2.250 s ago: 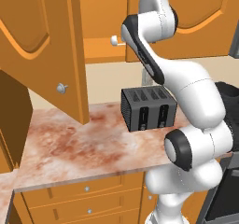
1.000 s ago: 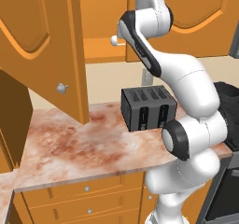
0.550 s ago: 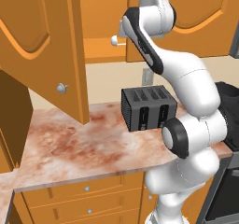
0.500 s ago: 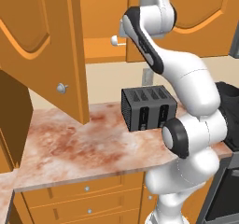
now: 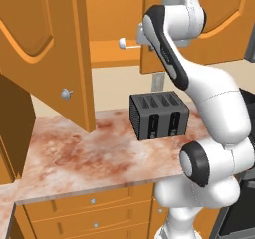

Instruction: Open the cabinet and move the ladle to the pot. Then close the cabinet.

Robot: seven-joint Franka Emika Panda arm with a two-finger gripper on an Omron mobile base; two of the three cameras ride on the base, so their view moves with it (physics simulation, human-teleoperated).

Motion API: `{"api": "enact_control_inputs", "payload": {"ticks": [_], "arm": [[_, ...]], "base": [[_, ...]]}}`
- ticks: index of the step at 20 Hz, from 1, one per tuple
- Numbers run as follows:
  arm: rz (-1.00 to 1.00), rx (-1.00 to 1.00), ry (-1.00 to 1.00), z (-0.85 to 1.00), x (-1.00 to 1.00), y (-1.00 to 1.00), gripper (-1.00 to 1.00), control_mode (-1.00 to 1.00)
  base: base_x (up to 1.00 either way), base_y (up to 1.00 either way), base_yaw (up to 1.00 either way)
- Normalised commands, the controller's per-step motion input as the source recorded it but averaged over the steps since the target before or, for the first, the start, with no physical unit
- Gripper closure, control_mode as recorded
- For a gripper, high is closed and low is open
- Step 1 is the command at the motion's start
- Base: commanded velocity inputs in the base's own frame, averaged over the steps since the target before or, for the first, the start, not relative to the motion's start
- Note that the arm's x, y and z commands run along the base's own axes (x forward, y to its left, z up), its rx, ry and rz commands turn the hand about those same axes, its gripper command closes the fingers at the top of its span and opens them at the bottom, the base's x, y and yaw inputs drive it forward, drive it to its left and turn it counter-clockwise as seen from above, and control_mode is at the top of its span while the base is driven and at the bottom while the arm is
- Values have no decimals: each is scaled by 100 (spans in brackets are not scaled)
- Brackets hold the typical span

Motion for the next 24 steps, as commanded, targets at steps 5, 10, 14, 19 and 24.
{"api": "enact_control_inputs", "payload": {"ticks": [5,10,14,19,24], "arm": [[-1,1,-6,-5,-100,-45,100,-100],[-1,0,-7,-4,-100,-60,100,-100],[-2,0,-3,-2,-100,-64,100,-100],[-3,0,0,-1,-76,-25,-100,-100],[-2,0,0,0,-60,54,-100,-100]], "base": [[0,0,0],[0,0,0],[0,0,0],[0,0,0],[0,0,0]]}}
